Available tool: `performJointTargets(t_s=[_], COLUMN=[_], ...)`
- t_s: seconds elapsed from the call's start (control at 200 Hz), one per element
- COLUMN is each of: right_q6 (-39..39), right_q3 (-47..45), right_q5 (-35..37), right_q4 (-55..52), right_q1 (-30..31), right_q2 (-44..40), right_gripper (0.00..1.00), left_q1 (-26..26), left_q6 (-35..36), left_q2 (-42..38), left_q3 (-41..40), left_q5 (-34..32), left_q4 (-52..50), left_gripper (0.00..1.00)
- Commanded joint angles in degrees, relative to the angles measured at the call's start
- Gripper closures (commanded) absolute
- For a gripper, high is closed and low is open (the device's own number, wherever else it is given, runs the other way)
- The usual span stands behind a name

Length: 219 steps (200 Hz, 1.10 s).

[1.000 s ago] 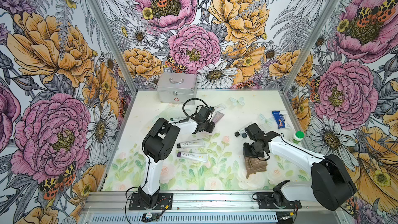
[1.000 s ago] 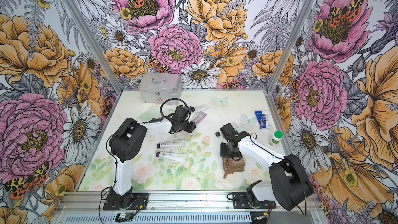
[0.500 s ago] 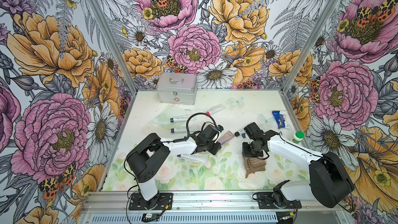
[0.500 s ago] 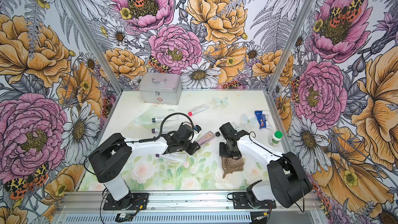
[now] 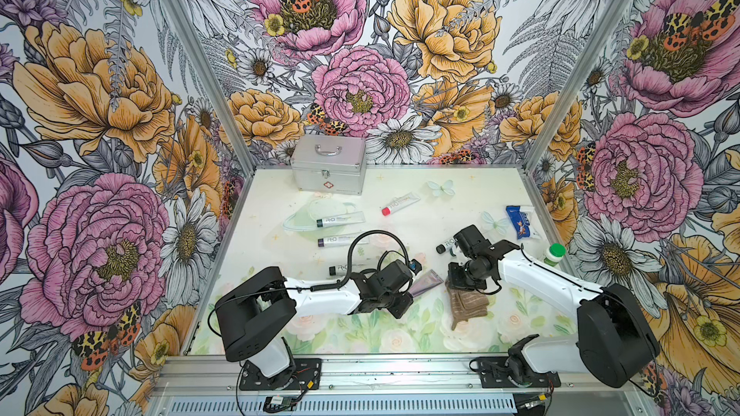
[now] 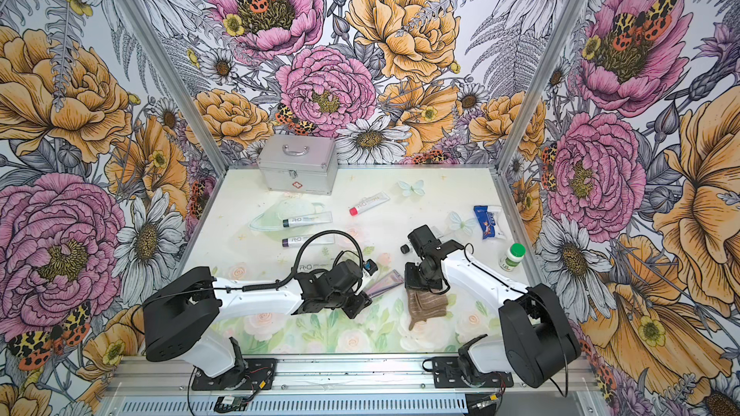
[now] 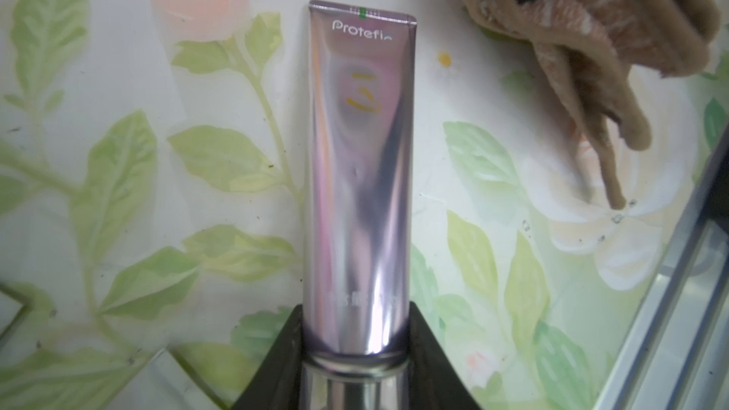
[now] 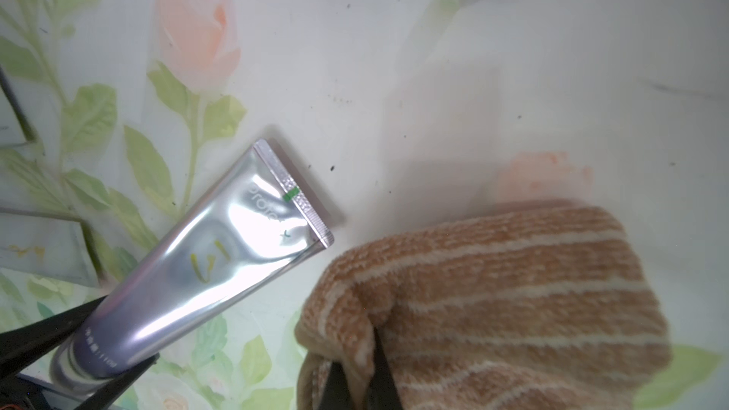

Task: Wipe the surface of the toothpaste tube
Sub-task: Move the toothpaste to the center of the board, then wipe the dirt from the toothpaste tube.

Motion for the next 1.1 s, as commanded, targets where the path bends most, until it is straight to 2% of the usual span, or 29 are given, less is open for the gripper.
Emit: performJointTargets(t_s=[0.0,0.325,0.731,0.861,1.091], right_q6=[-0.8,-1.7,-0.6,-0.6,-0.8], right_q3=[2.0,4.1,7.5,7.4,5.0], right_q5=[-3.3,-8.7,-10.2,-9.3,-3.4], right_q4=[0.7,1.0,5.0,5.4,4.8], right_q1=[-0.2,0.6,4.9,5.0,5.0], right_q2=[-1.8,0.9,10.0,13.5,16.7], right_gripper=[1.00,1.00,1.00,1.00,1.00], left_q1=[-1.4,-3.7,-3.7,-3.7,-3.7], left_q6=[-0.9,-0.7,-0.1,-0.2,-0.5], left_q2=[-0.2,3.8,5.6,5.6,5.0], left_q3=[-0.2,-0.6,0.3,0.2,-0.2], left_q5=[-2.6,-3.7,-2.5,-2.6,-3.0], left_q4=[1.3,3.1,3.1,3.0,2.4], left_gripper=[0.67,0.68,0.68,0.68,0.68])
